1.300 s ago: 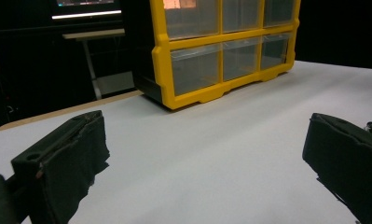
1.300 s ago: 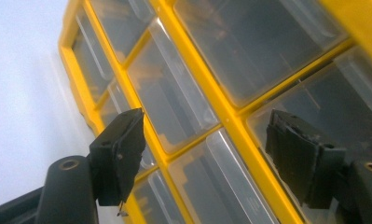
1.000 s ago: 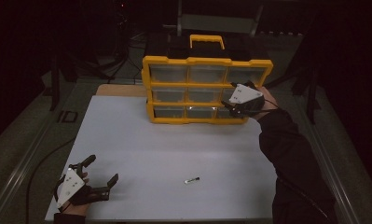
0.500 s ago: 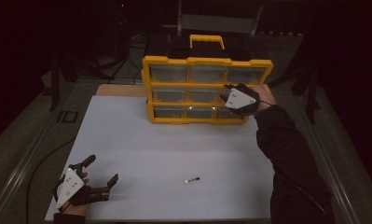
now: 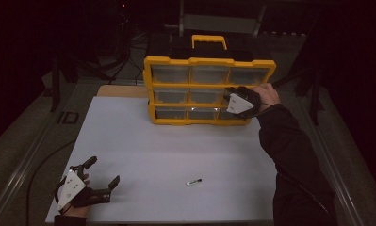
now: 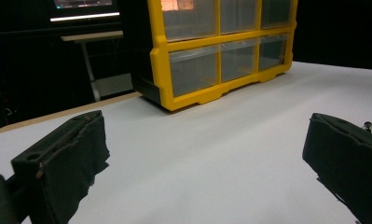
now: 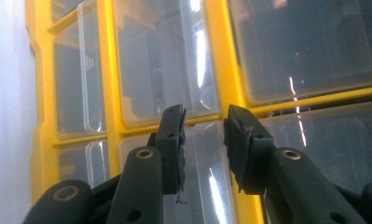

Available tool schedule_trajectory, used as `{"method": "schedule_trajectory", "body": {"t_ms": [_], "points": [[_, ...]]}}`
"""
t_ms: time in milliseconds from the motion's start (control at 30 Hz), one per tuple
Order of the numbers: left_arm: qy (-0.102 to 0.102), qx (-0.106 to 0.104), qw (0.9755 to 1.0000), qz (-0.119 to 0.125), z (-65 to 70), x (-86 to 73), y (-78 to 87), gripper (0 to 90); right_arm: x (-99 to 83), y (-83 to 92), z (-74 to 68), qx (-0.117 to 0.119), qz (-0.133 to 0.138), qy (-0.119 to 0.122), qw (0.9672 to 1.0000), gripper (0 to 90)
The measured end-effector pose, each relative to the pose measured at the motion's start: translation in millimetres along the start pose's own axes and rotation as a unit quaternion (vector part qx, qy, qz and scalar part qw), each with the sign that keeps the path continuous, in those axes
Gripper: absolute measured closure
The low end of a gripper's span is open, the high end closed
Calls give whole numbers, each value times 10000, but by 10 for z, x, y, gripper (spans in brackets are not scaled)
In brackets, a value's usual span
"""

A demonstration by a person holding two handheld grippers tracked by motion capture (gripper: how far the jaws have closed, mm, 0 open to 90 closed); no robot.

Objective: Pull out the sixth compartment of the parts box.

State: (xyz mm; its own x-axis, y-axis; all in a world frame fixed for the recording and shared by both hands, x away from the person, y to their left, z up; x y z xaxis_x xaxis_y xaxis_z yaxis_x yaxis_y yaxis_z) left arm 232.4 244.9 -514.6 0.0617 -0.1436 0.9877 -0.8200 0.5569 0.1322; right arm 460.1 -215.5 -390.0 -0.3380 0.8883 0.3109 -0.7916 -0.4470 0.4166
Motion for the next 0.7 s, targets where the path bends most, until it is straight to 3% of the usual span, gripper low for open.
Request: {"method": "schedule_trajectory", "body": {"t_ms": [533,600,633,700], "points": [[3,-19,10000,6,6,3,-2,1,-4,-24,26,154,-188,213,9995,742],[13,-16,10000,15,7,5,0,1,-14,-23,22,126,-152,202,9996,741],[19,-19,10000,16,7,6,0,1,-23,-27,26,170,-88,86,9998,740],[15,-20,10000,7,8,5,-2,1,-19,-29,18,129,-121,122,9998,740]]}}
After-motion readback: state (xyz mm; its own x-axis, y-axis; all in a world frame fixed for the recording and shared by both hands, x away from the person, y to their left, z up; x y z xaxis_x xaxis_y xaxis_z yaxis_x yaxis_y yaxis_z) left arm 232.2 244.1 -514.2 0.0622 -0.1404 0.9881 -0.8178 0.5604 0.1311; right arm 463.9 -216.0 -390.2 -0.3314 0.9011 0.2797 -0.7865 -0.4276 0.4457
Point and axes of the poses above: each handheld gripper's, and its own axes: y roughly backward along the jaws, x roughly out of its top, z roughly to its right, the point moved 3 cm from there along -y, roughly forward along the jaws
